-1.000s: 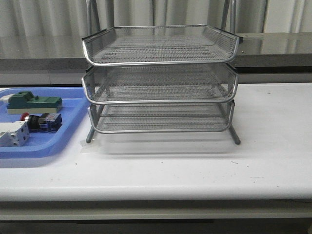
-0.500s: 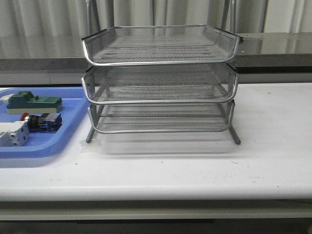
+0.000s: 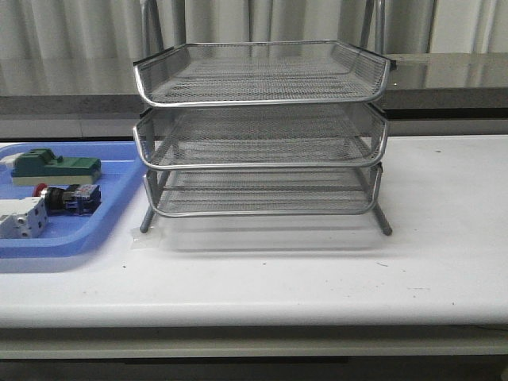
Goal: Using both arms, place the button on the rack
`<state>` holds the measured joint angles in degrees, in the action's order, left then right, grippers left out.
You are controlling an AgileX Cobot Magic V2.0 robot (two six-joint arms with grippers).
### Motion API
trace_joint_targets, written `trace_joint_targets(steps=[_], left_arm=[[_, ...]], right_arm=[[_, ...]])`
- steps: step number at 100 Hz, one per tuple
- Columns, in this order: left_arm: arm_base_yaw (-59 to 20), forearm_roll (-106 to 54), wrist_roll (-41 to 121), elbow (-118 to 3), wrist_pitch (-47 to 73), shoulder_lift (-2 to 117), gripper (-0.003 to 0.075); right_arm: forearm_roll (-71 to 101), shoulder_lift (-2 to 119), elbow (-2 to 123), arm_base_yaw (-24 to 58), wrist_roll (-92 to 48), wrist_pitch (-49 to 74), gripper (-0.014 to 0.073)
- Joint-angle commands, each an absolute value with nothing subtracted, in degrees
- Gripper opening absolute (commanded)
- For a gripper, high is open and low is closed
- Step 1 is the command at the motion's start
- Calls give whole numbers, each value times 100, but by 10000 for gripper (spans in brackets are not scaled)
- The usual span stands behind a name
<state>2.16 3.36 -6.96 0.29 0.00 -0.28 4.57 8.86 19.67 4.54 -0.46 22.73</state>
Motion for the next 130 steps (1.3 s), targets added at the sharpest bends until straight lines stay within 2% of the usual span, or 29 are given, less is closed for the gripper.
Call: trace_joint_targets(steps=[1, 25, 55, 80, 92, 111, 116, 130], left_arm=[[232, 295, -737, 214, -428, -205, -20], [232, 295, -737, 214, -428, -205, -20], [232, 295, -737, 214, -428, -205, -20], [232, 295, -737, 214, -428, -205, -20], [232, 295, -737, 214, -428, -205, -20], [232, 295, -737, 214, -428, -205, -20], [232, 295, -737, 214, -428, -205, -20], [232, 295, -737, 214, -428, -205, -20]], right_arm=[[759, 1475, 2586, 431, -39, 2513, -108], [1547, 3195, 3510, 431, -39, 3254, -108], [2410, 4532, 3610, 431, -39, 2298, -108], [3386, 5593, 3610, 431, -69, 2195, -92], [3701, 5999, 3610, 474, -76, 2163, 8], [3959, 6431, 3610, 783, -162, 1828, 277], [4036, 6531, 3610, 895, -162, 1670, 301], [4349, 6830, 3610, 1167, -162, 1274, 301]])
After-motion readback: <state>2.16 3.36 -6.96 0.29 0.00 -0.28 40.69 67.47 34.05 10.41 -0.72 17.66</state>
